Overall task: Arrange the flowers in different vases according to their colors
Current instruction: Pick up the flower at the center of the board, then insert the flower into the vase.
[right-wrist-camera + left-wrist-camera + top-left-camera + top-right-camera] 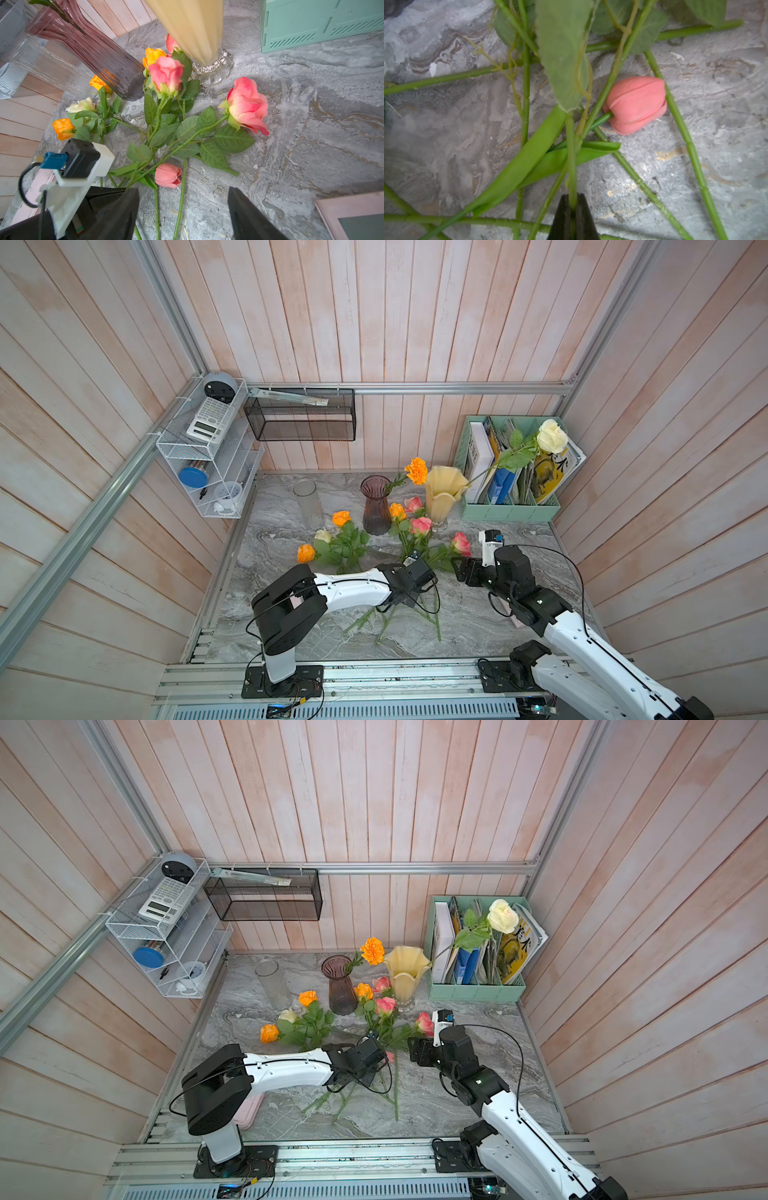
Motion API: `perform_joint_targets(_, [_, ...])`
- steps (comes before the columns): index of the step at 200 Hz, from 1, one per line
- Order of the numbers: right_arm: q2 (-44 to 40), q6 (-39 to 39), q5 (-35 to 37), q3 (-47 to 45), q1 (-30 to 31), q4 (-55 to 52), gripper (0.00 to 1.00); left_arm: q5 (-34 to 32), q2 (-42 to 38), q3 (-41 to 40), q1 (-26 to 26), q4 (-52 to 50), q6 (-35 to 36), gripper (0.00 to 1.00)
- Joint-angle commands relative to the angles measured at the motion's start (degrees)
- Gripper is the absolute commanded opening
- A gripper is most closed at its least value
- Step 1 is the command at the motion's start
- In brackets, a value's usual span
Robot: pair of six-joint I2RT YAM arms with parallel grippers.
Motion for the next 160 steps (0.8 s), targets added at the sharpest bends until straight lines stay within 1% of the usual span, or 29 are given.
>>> perform_joint_targets(1, [-0.17,-0.7,0.0,-0.52,-0.37,0.72,0.74,-2.23,-3.0,0.88,0.14,-2.07,0.1,0.0])
perform_joint_targets(41, [0.42,-0.88,0.04,-0.29,-0.44,1.03,0.74,-4.28,-9.99,-0.66,0.06,-3.61,0.53,0.0])
perform_joint_targets(68, [0.21,-1.06,-0.1,-0.01,-0.43,1.06,0.74,-4.4,-16.98,-1.65,-0.99,-5.33,1.63,0.0])
perform_joint_targets(92, [0.44,-1.25,-0.17,0.03,-0.52,0.91,0.74,-1.63,-24.34,-3.41,-2.27,-5.61,2.51,0.0])
perform_joint_targets(113, [0.92,-1.15,-0.41,-0.11,-0.49,1.4,0.74,0.22,-32.59,-5.23,-4.07,-5.49,4.37,0.0])
perform_joint_targets(126, [1.22,-1.15,-0.57,-0.06,-0.5,1.77,0.74,2.23,-39.1,-7.13,-4.9,-3.27,5.58,0.0])
perform_joint_targets(140, [1.79,-1.15,-0.81,-0.14,-0.59,2.26,0.74,3.23,-46.03,-8.53,-5.03,-1.2,5.31,0.0])
perform_joint_targets(149, [2.15,-1.23,-1.2,0.03,-0.72,2.23,0.74,2.13,-50.32,-8.9,-5.11,-0.41,5.16,0.0])
perform_joint_targets(160, [2.37,-1.49,-1.77,0.21,-0.72,2.3,0.74,-2.12,-54.12,-8.07,-5.12,-0.81,5.67,0.0])
